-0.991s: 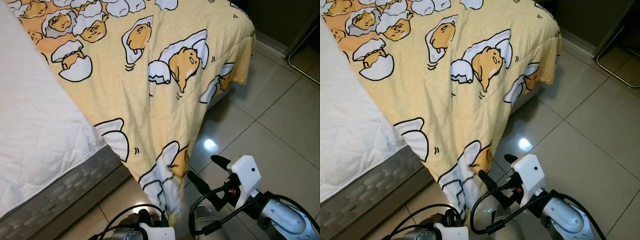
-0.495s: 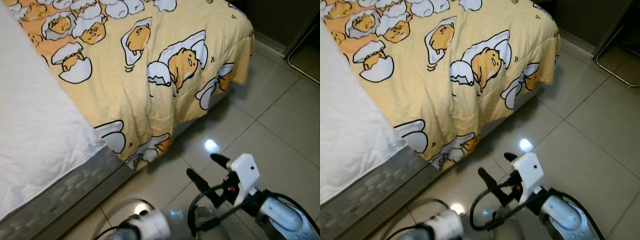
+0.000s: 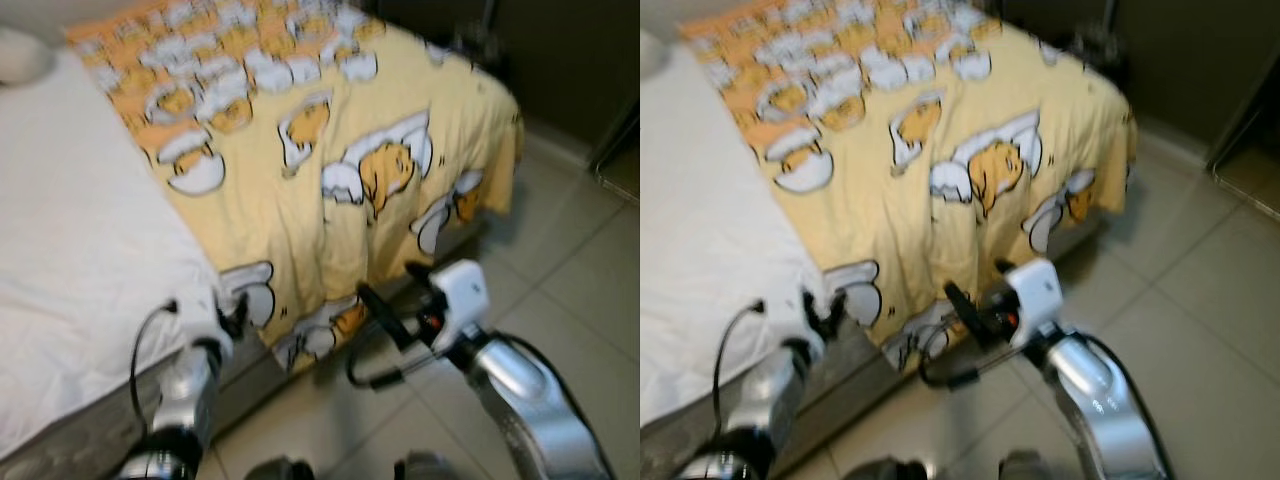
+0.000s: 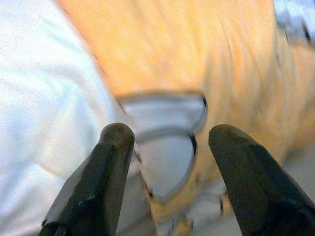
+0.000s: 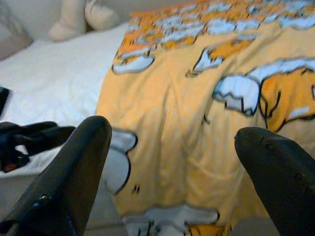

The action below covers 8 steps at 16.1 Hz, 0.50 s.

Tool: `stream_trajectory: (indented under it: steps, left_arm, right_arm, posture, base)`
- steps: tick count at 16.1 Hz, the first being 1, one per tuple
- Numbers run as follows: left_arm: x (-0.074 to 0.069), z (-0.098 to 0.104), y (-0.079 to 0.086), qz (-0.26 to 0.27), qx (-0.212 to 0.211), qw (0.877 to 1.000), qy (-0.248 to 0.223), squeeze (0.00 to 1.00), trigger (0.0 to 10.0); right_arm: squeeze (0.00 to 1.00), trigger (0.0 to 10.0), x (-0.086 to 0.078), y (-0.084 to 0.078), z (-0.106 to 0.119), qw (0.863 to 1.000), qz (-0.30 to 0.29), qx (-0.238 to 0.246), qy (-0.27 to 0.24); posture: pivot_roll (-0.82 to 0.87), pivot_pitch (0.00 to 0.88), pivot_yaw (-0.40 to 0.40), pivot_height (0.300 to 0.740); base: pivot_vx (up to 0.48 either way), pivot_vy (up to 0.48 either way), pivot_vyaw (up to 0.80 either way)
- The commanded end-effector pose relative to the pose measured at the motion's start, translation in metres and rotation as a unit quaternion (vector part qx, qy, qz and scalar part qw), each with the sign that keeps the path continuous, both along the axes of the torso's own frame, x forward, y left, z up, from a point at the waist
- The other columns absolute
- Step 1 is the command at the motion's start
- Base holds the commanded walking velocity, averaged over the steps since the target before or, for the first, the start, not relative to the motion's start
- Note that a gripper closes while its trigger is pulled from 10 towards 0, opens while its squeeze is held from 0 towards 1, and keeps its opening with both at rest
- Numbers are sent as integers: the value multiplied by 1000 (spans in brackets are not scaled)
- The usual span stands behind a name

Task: Clean up the room

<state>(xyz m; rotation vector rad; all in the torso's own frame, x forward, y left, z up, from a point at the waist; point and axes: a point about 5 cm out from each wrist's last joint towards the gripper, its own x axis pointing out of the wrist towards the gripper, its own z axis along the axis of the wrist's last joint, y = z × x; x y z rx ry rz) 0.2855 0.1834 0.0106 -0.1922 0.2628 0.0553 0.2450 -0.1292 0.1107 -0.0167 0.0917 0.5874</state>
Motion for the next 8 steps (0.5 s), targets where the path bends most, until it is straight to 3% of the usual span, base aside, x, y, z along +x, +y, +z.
stream_trajectory:
  steps: [1, 3, 4, 5, 6, 8]
  left_arm:
    - [-1, 2, 14, 41, -2, 999, 1, 0, 10000]
    - [4, 28, 31, 71, 51, 995, -52, 0, 10000]
    - [0, 38, 36, 78, 60, 992, -74, 0, 10000]
    - [-4, 43, 40, 88, 70, 990, -85, 1000, 10000]
    - [-10, 51, 44, 105, 83, 986, -98, 1000, 10000]
    - [-18, 60, 35, 111, 90, 983, -112, 1000, 10000]
  right_arm:
    - [0, 10000, 6, 3, -4, 1000, -11, 4, -5]
    - [0, 10000, 27, -9, 0, 994, -104, 29, -17]
    - [0, 10000, 33, -19, -1, 988, -148, 39, -15]
    - [0, 10000, 35, -25, -4, 985, -168, 46, -12]
    - [1000, 10000, 38, -31, -7, 981, -185, 57, -8]
    - [1000, 10000, 39, -35, -14, 979, -199, 55, -1]
  posture:
    - [-184, 0, 166, 740]
    - [-171, 0, 170, 740]
    - [-169, 0, 171, 740]
    - [-170, 0, 173, 740]
    - [-167, 0, 178, 740]
    - [-164, 0, 180, 740]
  base:
    - [0, 0, 0]
    - [0, 0, 0]
    - [0, 0, 0]
    - [0, 0, 0]
    - [0, 0, 0]
    - [0, 0, 0]
